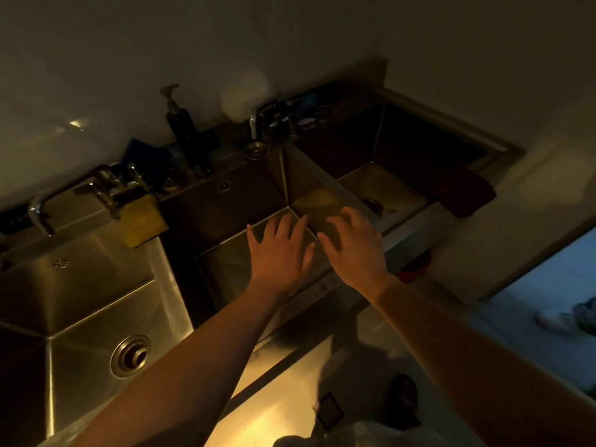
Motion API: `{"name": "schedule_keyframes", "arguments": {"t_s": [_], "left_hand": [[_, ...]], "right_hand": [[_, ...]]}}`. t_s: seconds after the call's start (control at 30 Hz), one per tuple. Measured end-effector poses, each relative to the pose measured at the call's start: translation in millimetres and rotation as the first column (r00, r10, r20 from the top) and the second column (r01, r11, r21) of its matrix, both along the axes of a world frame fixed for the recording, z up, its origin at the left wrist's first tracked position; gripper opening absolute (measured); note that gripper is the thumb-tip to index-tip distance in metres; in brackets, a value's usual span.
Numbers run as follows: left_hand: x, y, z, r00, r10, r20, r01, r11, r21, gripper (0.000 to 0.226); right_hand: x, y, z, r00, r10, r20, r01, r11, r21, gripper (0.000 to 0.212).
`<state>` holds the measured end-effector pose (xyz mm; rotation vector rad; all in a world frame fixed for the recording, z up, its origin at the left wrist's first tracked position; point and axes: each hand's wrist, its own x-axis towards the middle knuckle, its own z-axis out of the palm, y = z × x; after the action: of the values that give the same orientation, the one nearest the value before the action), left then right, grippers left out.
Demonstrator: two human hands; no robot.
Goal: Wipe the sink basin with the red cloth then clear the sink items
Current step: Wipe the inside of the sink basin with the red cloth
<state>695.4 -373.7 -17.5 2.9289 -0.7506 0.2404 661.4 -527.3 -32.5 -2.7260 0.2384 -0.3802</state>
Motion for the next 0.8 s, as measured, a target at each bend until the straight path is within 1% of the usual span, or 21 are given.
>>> {"name": "schedule_keyframes", "arguments": {"t_s": [0.13,0.23,0.47,0.53,0.63,0.8], "left_hand": [[17.2,-57.3,-1.4,1.0,-0.004,-0.011,0.004,1.0,0.013,0.057],[31.3,-99.0,-3.7,1.0,0.02,-0.016,-0.02,1.0,0.013,0.059],[56.1,-208.1,-8.1,1.0,0.027,-0.005,-0.027,0.999,-0.029,0.059],[57.1,-234.9,-9.8,1.0,0.01,0.002,-0.01,0.999,-0.041,0.059],[56.1,-268.7,-13.0,1.0,-0.023,-0.013,0.023,1.0,0.007,0.062],[59.3,-305.7,-16.1,0.996,-0.087,-0.018,0.087,0.996,0.033,0.061]], "right_hand": [[15.6,-54.2,2.6,1.0,0.0,0.021,0.0,1.0,-0.01,0.045],[30.5,-95.0,5.7,1.0,0.006,0.021,-0.006,1.0,0.028,0.043],[58.0,-203.5,2.8,1.0,0.024,0.02,-0.024,1.0,0.02,0.043],[60.7,-228.6,1.2,1.0,0.018,0.014,-0.018,1.0,0.015,0.043],[60.6,-257.8,-1.3,1.0,0.006,0.002,-0.006,1.0,0.004,0.042],[61.1,-291.4,-5.7,0.999,-0.02,-0.045,0.021,0.999,0.041,0.042]]}}
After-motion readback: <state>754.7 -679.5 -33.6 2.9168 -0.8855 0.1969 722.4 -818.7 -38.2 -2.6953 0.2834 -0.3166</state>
